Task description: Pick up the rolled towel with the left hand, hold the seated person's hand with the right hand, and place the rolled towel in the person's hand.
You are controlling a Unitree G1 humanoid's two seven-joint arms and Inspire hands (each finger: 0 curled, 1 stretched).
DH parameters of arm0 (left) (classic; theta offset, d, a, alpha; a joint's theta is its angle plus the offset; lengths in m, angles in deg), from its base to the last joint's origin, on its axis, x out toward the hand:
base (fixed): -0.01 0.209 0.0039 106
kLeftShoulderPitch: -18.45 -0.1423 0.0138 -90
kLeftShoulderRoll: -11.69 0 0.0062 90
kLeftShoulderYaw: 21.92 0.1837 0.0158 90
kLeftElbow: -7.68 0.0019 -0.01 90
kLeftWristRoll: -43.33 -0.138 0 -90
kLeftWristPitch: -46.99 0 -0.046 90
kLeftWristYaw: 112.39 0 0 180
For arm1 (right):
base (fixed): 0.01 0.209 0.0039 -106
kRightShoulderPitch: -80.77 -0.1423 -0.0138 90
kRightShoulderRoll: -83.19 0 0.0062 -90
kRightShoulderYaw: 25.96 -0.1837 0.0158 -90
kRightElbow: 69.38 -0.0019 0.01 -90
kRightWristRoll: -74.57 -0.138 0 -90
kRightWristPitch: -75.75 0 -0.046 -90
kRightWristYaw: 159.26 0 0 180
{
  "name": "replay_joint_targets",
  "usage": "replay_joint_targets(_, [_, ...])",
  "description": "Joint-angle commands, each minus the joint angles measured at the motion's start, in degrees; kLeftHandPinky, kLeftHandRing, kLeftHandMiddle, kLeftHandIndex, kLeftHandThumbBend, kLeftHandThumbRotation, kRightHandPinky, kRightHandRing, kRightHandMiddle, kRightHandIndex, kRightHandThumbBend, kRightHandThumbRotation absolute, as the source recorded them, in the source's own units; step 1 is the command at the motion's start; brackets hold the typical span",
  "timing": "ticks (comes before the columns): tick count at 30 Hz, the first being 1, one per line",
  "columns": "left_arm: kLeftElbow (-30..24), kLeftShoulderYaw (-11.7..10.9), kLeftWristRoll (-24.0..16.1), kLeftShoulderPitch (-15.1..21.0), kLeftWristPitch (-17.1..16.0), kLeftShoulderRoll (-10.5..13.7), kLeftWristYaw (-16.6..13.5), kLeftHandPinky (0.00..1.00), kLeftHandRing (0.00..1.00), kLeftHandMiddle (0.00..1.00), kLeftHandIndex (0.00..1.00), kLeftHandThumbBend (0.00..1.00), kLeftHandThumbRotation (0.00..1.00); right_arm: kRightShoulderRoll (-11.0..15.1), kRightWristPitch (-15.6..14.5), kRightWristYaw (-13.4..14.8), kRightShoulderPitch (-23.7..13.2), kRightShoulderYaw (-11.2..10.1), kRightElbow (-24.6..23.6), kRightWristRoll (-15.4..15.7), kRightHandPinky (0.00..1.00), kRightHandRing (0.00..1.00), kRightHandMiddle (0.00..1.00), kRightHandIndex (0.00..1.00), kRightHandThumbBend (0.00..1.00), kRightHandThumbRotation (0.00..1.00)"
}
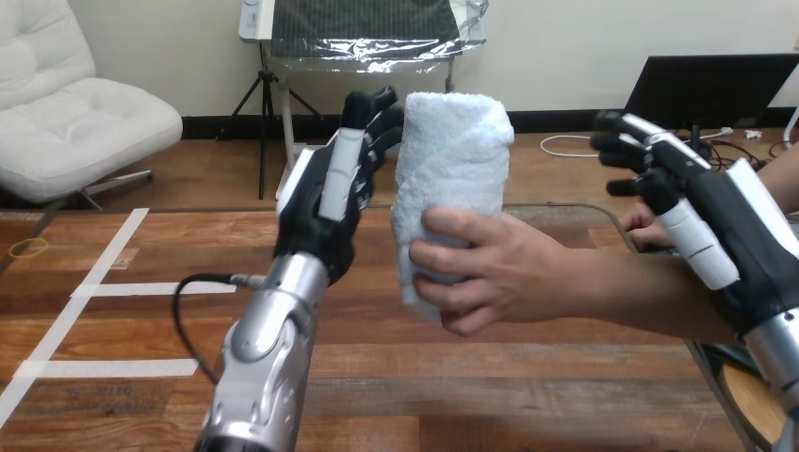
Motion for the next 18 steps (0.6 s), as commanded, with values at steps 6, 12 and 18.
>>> replay_joint_targets(6, [-9.2, 0.5, -2.6, -3.8, -3.0, 2.4, -0.4, 0.97, 0.92, 0.9, 0.87, 0.79, 0.99, -3.6, 4.7, 0.5, -0.2, -1.5, -5.7, -5.2, 0.83, 0.89, 0.89, 0.89, 0.92, 1.0])
replay_joint_targets(12, [-13.5, 0.6, -3.8, -7.2, -5.2, 3.1, -0.5, 0.96, 0.91, 0.89, 0.87, 0.79, 1.0, -5.8, 5.6, 1.2, 2.3, -1.2, -9.3, -6.4, 0.82, 0.87, 0.88, 0.88, 0.91, 1.0])
replay_joint_targets(18, [-18.9, 0.2, -2.9, -10.4, -4.6, 3.1, -0.4, 0.95, 0.91, 0.9, 0.87, 0.82, 0.99, -8.0, 7.3, 1.3, 5.1, -0.8, -12.2, -8.0, 0.82, 0.87, 0.87, 0.88, 0.9, 1.0])
